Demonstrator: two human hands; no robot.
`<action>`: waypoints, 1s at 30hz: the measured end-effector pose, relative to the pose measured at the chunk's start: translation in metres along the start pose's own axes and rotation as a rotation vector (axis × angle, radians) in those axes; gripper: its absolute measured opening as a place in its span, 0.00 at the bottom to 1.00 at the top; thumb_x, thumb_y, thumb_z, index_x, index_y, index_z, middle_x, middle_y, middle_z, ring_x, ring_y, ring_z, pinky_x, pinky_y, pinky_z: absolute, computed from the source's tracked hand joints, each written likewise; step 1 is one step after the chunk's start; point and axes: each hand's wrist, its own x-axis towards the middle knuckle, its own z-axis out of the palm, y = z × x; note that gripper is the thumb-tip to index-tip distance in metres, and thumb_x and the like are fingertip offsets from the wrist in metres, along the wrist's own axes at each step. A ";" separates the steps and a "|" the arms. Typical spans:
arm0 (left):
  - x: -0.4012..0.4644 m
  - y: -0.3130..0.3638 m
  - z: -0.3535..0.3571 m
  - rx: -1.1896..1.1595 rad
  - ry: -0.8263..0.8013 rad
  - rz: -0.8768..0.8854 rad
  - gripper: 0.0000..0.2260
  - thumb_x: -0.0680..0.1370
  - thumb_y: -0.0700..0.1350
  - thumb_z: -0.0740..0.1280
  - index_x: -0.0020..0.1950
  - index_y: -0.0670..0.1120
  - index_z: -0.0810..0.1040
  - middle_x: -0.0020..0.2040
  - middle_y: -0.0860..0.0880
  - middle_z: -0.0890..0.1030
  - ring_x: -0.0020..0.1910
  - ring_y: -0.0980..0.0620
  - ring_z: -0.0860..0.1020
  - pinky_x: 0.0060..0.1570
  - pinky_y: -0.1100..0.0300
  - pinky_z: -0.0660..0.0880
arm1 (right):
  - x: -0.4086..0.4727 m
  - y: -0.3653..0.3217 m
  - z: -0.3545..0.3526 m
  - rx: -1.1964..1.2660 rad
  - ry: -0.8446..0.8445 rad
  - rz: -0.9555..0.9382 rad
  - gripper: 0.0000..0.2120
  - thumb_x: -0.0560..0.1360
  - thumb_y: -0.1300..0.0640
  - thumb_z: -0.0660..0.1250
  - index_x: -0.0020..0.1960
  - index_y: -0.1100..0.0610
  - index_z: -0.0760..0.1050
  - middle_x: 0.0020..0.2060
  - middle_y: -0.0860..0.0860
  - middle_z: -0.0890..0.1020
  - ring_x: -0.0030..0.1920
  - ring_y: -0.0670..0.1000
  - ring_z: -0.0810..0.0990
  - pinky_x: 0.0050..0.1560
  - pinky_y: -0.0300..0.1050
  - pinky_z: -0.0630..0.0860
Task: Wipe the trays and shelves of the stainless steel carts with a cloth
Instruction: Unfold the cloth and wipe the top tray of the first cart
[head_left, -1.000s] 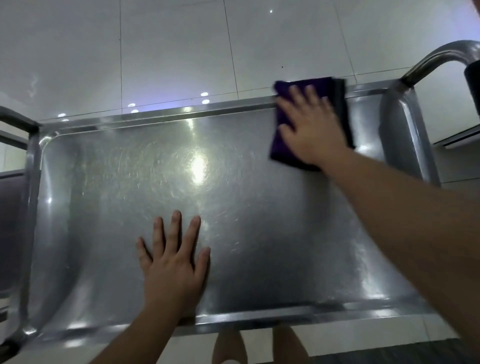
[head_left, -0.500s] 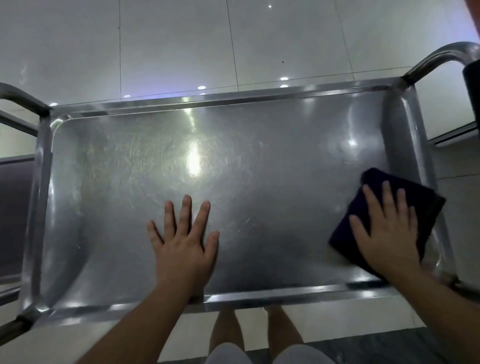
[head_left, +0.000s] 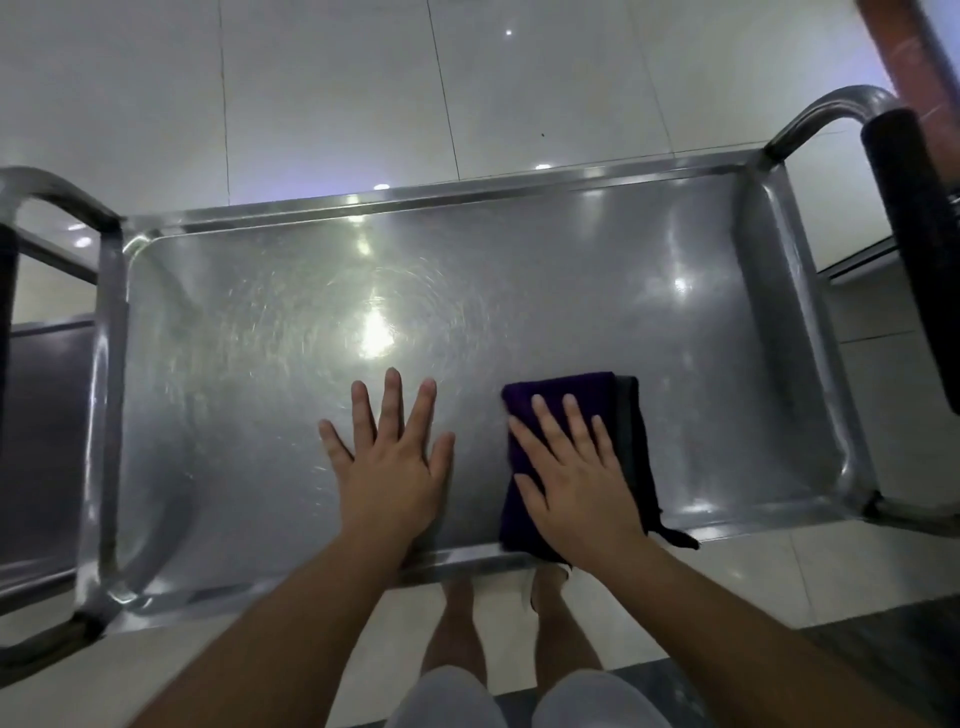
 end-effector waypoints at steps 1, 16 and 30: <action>0.000 -0.001 0.000 0.005 -0.003 -0.003 0.29 0.83 0.67 0.39 0.80 0.63 0.31 0.82 0.51 0.30 0.80 0.43 0.28 0.75 0.28 0.39 | 0.001 -0.010 0.002 0.008 -0.006 -0.031 0.30 0.84 0.42 0.50 0.84 0.42 0.45 0.84 0.46 0.44 0.83 0.54 0.38 0.82 0.60 0.43; 0.004 -0.013 -0.039 -0.045 -0.167 0.112 0.26 0.85 0.57 0.51 0.82 0.61 0.47 0.85 0.49 0.42 0.83 0.39 0.40 0.77 0.30 0.47 | -0.058 -0.053 -0.021 0.280 -0.087 0.068 0.16 0.85 0.54 0.57 0.71 0.43 0.71 0.75 0.41 0.70 0.77 0.47 0.62 0.80 0.49 0.55; -0.147 -0.037 -0.047 -0.170 -0.085 0.052 0.26 0.85 0.56 0.56 0.83 0.55 0.55 0.85 0.49 0.50 0.83 0.45 0.51 0.79 0.46 0.56 | -0.148 -0.074 -0.054 1.042 -0.221 0.433 0.15 0.86 0.50 0.55 0.53 0.35 0.78 0.54 0.48 0.80 0.52 0.55 0.81 0.56 0.56 0.81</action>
